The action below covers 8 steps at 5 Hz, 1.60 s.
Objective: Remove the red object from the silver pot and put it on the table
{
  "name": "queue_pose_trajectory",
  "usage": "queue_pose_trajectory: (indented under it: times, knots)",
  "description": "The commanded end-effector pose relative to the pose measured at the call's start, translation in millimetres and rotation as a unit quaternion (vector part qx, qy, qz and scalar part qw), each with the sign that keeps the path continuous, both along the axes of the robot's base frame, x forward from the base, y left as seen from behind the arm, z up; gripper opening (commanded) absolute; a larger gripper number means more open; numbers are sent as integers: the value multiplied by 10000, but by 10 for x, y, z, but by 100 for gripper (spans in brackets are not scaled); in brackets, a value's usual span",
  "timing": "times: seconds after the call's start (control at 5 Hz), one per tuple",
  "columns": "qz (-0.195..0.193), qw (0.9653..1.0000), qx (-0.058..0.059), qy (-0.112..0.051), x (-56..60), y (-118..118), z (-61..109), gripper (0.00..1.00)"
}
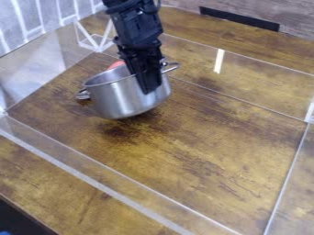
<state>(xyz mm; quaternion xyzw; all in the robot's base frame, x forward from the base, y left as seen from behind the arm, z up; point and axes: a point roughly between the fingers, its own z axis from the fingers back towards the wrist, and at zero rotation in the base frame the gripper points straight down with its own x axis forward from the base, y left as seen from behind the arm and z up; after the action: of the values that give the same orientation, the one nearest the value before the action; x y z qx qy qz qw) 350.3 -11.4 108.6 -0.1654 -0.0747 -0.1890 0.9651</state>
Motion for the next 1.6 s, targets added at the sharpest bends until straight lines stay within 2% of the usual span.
queue_pose_trajectory:
  times: [0.0, 0.8, 1.4]
  knots:
    - [36, 9990, -61, -447, 73, 111, 288, 0]
    - [131, 9989, -438, -45, 96, 205, 108, 0]
    - [240, 9971, -657, 285, 86, 260, -19, 0]
